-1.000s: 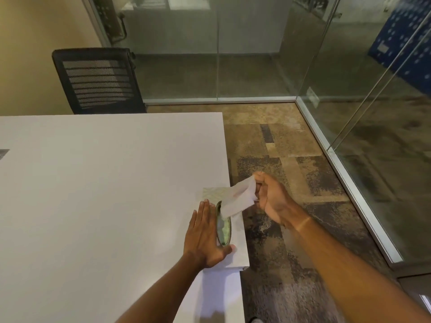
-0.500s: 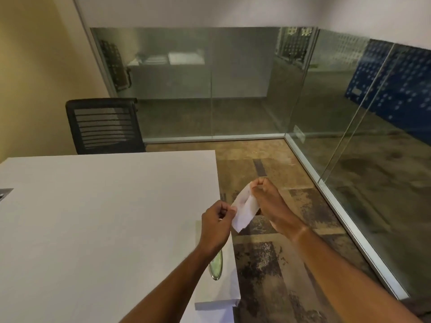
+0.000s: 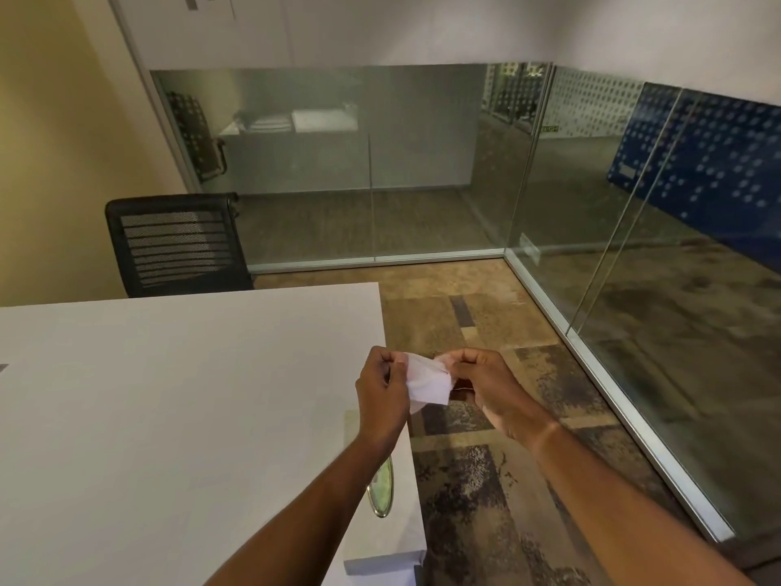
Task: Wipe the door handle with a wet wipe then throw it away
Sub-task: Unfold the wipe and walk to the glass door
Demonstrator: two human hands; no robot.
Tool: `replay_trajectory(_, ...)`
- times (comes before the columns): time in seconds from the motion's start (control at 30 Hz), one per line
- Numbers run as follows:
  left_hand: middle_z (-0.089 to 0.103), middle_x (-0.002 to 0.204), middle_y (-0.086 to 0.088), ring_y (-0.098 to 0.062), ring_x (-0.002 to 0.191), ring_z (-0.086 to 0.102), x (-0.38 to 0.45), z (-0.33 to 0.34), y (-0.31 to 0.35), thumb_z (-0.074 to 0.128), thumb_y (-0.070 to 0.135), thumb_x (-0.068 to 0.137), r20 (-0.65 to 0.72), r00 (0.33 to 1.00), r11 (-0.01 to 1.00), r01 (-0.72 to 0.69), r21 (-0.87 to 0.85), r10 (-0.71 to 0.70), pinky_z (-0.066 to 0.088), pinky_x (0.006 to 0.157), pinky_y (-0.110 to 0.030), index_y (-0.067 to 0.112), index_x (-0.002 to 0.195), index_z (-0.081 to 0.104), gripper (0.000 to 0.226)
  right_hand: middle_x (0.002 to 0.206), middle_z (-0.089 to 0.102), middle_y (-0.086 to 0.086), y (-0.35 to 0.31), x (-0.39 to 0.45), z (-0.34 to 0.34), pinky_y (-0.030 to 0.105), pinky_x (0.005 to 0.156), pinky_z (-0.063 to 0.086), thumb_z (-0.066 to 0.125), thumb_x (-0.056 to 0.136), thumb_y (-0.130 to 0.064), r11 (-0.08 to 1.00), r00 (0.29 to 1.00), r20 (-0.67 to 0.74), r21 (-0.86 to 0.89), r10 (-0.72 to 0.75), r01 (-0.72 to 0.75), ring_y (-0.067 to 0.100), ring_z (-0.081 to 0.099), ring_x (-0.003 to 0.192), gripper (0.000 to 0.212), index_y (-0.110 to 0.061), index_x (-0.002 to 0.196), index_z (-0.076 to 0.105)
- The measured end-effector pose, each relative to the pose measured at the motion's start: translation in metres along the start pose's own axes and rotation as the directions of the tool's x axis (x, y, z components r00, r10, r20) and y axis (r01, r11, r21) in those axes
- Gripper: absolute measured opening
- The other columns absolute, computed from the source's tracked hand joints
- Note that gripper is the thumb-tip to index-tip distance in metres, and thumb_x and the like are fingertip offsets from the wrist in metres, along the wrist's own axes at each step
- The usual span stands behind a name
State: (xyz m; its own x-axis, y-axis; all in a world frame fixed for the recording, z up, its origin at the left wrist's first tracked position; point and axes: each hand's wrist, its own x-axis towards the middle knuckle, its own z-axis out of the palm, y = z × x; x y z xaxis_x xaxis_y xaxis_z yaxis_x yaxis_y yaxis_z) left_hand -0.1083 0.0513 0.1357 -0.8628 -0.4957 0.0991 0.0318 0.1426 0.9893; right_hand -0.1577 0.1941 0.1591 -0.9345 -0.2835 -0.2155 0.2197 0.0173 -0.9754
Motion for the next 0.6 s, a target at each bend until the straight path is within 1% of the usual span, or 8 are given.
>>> replay_trajectory(0.1,0.062,0.095,0.000,-0.019,0.089,0.065,-0.001,0.000,0.001,0.050,0.023,0.101,0.052,0.998,0.998,-0.048,0.029,0.047,0.059,0.068,-0.041,0.022,0.097,0.050,0.004,0.084,0.067,0.012,0.000,0.001,0.003,0.031,0.060,0.051,0.060,0.092,-0.011,0.985,0.996,0.045,0.147,0.080,-0.086,0.024,0.060,0.076,0.020,-0.013,0.076,0.071)
replay_trajectory(0.17,0.064,0.094,-0.001,-0.020,0.085,0.067,-0.001,-0.001,0.001,0.047,0.027,0.103,0.074,0.994,0.993,-0.091,0.074,0.086,0.059,0.066,-0.045,0.029,0.095,0.047,0.007,0.083,0.072,0.007,0.002,0.000,0.006,0.030,0.059,0.053,0.068,0.090,-0.017,0.988,0.996,0.063,0.139,0.060,-0.069,0.019,0.065,0.074,0.006,-0.012,0.088,0.070)
replay_trajectory(0.2,0.063,0.094,-0.001,-0.020,0.085,0.067,-0.002,-0.002,0.001,0.046,0.029,0.103,0.077,0.991,0.987,-0.114,0.109,0.106,0.059,0.066,-0.045,0.031,0.096,0.046,0.008,0.084,0.075,0.004,0.003,0.000,0.006,0.030,0.061,0.055,0.071,0.088,-0.014,0.990,0.998,0.050,0.132,0.035,-0.042,0.016,0.068,0.075,0.004,-0.011,0.091,0.070)
replay_trajectory(0.33,0.062,0.085,0.007,-0.014,0.077,0.067,-0.002,-0.011,-0.005,0.048,0.032,0.103,0.126,0.971,0.947,-0.230,0.224,0.206,0.058,0.059,-0.049,0.031,0.099,0.046,0.004,0.087,0.077,0.003,-0.003,0.003,0.008,0.035,0.067,0.061,0.068,0.087,0.002,0.985,0.988,-0.146,0.162,-0.039,0.063,0.015,0.072,0.078,0.017,-0.013,0.096,0.067)
replay_trajectory(0.4,0.064,0.082,0.008,-0.012,0.070,0.068,-0.001,-0.017,-0.008,0.049,0.033,0.102,0.183,0.953,0.911,-0.286,0.297,0.240,0.058,0.056,-0.047,0.034,0.100,0.046,0.004,0.090,0.076,0.004,-0.009,0.003,0.005,0.032,0.056,0.059,0.065,0.088,0.004,0.988,0.964,-0.242,0.079,-0.110,0.132,0.014,0.072,0.077,0.023,-0.017,0.096,0.066)
replay_trajectory(0.47,0.066,0.082,0.008,-0.010,0.067,0.068,0.001,-0.022,-0.009,0.050,0.034,0.101,0.198,0.945,0.887,-0.315,0.336,0.261,0.059,0.055,-0.043,0.036,0.100,0.046,0.004,0.096,0.072,0.001,-0.013,0.003,0.001,0.025,0.048,0.055,0.064,0.089,0.003,0.974,0.935,-0.275,-0.091,-0.225,0.208,0.013,0.068,0.084,0.026,-0.022,0.097,0.065)
replay_trajectory(0.53,0.067,0.085,0.008,-0.010,0.069,0.069,0.003,-0.024,-0.007,0.049,0.036,0.100,0.192,0.942,0.875,-0.327,0.358,0.274,0.060,0.056,-0.039,0.037,0.100,0.045,0.004,0.099,0.067,-0.007,-0.013,0.002,-0.004,0.019,0.049,0.054,0.064,0.090,-0.001,0.925,0.898,-0.272,-0.261,-0.346,0.277,0.007,0.064,0.090,0.028,-0.025,0.103,0.065)
replay_trajectory(0.6,0.069,0.090,0.006,-0.012,0.072,0.069,0.005,-0.024,-0.003,0.046,0.044,0.099,0.195,0.936,0.854,-0.349,0.385,0.294,0.060,0.056,-0.032,0.036,0.101,0.045,0.008,0.100,0.066,-0.013,-0.010,0.001,-0.005,0.015,0.058,0.056,0.062,0.091,-0.003,0.854,0.847,-0.268,-0.398,-0.459,0.336,0.001,0.063,0.092,0.031,-0.024,0.114,0.065)
